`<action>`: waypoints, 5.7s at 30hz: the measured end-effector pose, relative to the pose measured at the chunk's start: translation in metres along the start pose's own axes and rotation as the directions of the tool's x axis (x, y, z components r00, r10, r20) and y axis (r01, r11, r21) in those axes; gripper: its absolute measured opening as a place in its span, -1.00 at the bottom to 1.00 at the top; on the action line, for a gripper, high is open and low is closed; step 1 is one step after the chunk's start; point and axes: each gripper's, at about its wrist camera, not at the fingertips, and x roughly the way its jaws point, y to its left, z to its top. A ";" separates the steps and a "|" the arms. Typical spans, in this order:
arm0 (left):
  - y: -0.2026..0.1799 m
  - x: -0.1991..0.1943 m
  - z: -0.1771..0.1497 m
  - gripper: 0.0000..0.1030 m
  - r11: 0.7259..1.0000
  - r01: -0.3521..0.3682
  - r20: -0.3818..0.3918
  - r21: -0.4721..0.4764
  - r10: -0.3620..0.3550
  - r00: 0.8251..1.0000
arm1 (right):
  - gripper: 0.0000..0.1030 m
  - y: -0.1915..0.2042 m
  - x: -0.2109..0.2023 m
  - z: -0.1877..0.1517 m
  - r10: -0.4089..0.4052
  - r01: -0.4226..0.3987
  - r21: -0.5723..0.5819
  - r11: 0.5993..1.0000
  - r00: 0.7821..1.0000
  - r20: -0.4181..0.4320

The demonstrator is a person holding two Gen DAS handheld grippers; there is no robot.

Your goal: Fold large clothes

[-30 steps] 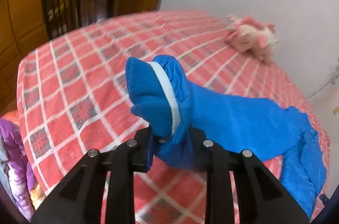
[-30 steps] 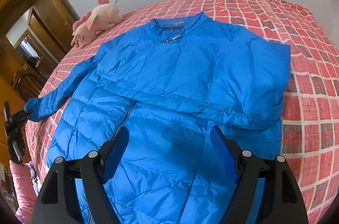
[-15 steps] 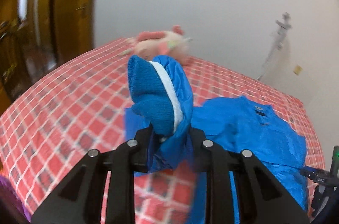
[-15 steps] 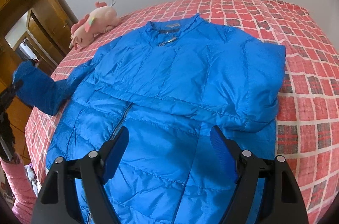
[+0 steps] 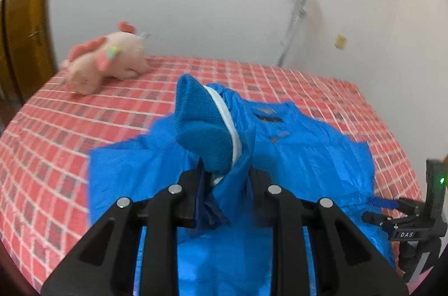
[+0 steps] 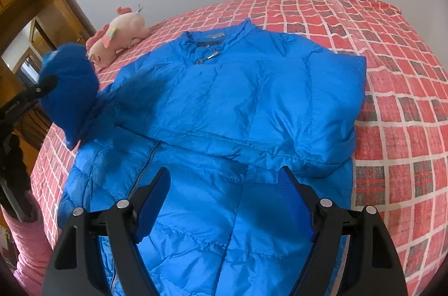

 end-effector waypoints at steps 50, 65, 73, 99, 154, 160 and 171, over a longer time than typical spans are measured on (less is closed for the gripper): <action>0.087 0.028 -0.020 0.30 0.970 -0.220 -0.078 -0.107 0.212 0.974 | 0.74 0.118 0.124 0.073 0.145 -0.161 -0.047 0.986 0.958 -0.247; 0.104 0.017 -0.019 0.30 0.968 -0.195 -0.033 -0.155 0.192 0.981 | -0.65 0.099 0.080 0.082 0.149 -0.153 -0.034 0.988 0.985 -0.087; 0.095 0.038 -0.024 0.30 0.979 -0.156 -0.057 -0.127 0.150 0.987 | -0.65 0.026 0.019 0.080 0.018 -0.020 0.048 0.999 0.999 0.038; 0.049 0.058 -0.032 0.32 0.983 -0.186 -0.054 -0.004 0.185 0.981 | -0.28 -0.028 -0.022 0.056 -0.169 0.154 0.090 0.984 0.968 0.188; 0.096 -0.109 -0.198 0.56 0.978 -0.208 -0.270 0.028 0.208 0.940 | -0.13 -0.017 -0.120 -0.166 -0.092 0.092 0.017 0.996 0.994 0.052; 0.097 -0.121 -0.236 0.57 0.987 -0.160 -0.332 -0.012 0.147 0.932 | -0.13 -0.013 -0.132 -0.206 -0.075 0.076 0.031 0.997 0.997 -0.017; 0.092 -0.111 -0.253 0.57 0.993 -0.083 -0.354 -0.082 0.049 0.934 | -0.13 -0.022 -0.110 -0.226 0.012 -0.001 0.105 0.995 0.994 -0.110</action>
